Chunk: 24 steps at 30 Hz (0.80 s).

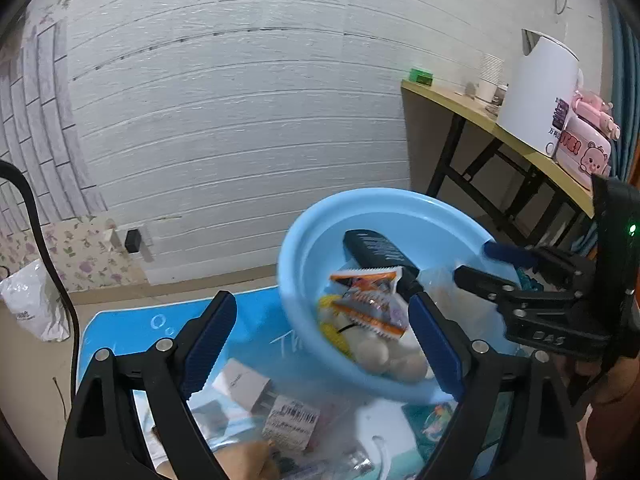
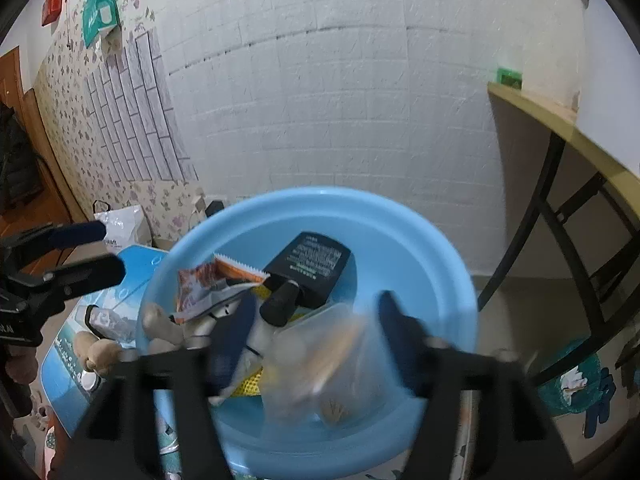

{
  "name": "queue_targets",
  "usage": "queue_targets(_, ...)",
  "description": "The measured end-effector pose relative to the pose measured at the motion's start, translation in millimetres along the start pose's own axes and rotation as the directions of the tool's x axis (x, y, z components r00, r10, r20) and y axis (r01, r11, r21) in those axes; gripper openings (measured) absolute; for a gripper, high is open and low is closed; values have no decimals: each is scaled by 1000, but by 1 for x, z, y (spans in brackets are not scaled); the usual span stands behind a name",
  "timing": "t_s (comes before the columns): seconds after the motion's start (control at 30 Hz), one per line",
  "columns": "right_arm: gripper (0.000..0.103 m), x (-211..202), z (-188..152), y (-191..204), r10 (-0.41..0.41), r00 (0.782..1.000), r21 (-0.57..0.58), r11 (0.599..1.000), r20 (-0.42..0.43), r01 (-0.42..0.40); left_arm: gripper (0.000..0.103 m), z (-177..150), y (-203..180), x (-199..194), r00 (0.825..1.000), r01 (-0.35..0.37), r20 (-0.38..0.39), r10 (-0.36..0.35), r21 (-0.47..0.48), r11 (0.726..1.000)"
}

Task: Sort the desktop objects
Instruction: 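Open both tools to drop the packet and swab bag into the basin, then withdraw both tools from the basin back over the table items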

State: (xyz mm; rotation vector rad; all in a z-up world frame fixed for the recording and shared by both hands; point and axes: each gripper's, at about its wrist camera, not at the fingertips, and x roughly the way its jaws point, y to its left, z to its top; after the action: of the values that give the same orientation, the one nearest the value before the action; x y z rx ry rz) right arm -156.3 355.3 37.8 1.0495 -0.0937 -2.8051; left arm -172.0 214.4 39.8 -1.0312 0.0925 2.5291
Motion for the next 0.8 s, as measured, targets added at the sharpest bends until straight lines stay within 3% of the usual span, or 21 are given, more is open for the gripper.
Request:
queue_targets(0.43,74,-26,-18,9,-19,1000,2,1000,-11,19,89,-43,32,-26,999,-35,-36,32,-64,997)
queue_targets(0.6,77,-37,-38,12,-26,999,25,999,-24,27,99,-61,40,-31,997,-39,-68,32,-104,994)
queue_targets(0.8,78,-47,-55,12,-13,999,47,999,-34,14,100,-81,47,-37,992,-77,-109,65,-117,990)
